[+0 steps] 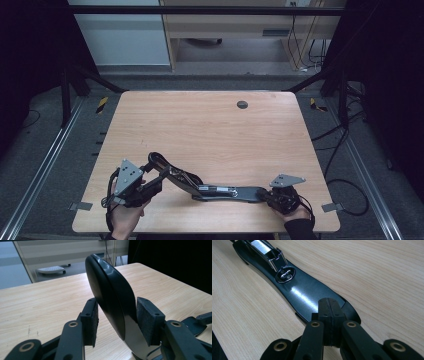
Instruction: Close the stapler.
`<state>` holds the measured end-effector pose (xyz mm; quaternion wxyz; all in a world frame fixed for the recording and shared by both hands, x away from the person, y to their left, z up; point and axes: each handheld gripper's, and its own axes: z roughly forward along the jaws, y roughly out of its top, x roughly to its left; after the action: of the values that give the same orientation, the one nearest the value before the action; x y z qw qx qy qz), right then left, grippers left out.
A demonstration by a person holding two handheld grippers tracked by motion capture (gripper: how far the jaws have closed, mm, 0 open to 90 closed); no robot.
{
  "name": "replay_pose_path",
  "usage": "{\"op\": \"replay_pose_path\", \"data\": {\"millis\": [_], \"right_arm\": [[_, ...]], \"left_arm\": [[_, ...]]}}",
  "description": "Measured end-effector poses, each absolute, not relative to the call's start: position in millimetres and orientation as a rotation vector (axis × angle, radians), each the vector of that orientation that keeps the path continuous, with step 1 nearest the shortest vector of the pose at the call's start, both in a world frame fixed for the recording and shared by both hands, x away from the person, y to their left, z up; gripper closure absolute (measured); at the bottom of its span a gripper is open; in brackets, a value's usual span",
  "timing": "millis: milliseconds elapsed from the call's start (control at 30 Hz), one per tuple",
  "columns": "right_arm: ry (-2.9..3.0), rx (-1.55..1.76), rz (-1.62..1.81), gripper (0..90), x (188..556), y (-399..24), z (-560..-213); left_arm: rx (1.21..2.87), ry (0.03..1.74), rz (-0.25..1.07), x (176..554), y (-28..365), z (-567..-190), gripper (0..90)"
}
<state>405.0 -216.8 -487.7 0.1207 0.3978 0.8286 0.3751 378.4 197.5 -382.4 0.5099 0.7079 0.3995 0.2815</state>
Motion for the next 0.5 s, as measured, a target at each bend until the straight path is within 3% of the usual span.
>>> {"op": "replay_pose_path", "data": {"millis": [500], "right_arm": [[2.420, 1.163, 1.111, 90.0, 405.9, -218.3, -488.6]], "left_arm": [[1.728, 0.940, 0.702, 377.6, 184.5, -375.4, 54.3]]}}
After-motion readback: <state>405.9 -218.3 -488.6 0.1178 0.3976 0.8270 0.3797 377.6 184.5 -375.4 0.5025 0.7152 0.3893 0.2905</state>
